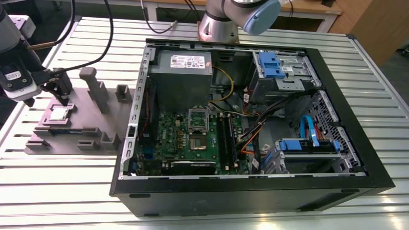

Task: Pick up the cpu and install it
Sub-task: 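Pick up the cpu and move it towards the insertion slot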

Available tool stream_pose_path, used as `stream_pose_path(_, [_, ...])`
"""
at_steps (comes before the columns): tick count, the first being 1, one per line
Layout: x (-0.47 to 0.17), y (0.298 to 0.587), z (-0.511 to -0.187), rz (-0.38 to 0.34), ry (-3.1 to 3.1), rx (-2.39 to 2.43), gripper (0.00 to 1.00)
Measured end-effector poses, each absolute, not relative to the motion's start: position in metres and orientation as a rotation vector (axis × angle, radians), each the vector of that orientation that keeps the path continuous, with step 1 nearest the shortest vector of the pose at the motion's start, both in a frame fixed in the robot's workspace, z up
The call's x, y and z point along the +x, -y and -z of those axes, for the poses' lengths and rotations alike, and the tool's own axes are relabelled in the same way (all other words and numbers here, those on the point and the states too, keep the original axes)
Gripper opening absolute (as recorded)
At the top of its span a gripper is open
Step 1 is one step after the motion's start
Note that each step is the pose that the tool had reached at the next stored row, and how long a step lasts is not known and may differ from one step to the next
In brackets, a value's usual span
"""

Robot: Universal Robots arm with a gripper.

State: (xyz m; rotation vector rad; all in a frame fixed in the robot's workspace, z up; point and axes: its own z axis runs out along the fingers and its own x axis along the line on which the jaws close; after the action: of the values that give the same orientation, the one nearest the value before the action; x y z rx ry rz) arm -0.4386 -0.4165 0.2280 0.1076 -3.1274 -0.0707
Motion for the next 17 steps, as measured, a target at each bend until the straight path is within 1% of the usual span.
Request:
stream_pose_path(6, [-0.439, 0.416, -0.224, 0.071, 3.127, 0.107, 0.78])
stream_pose_path(17, [-0.438, 0.412, -0.204, 0.071, 3.129, 0.077, 0.78])
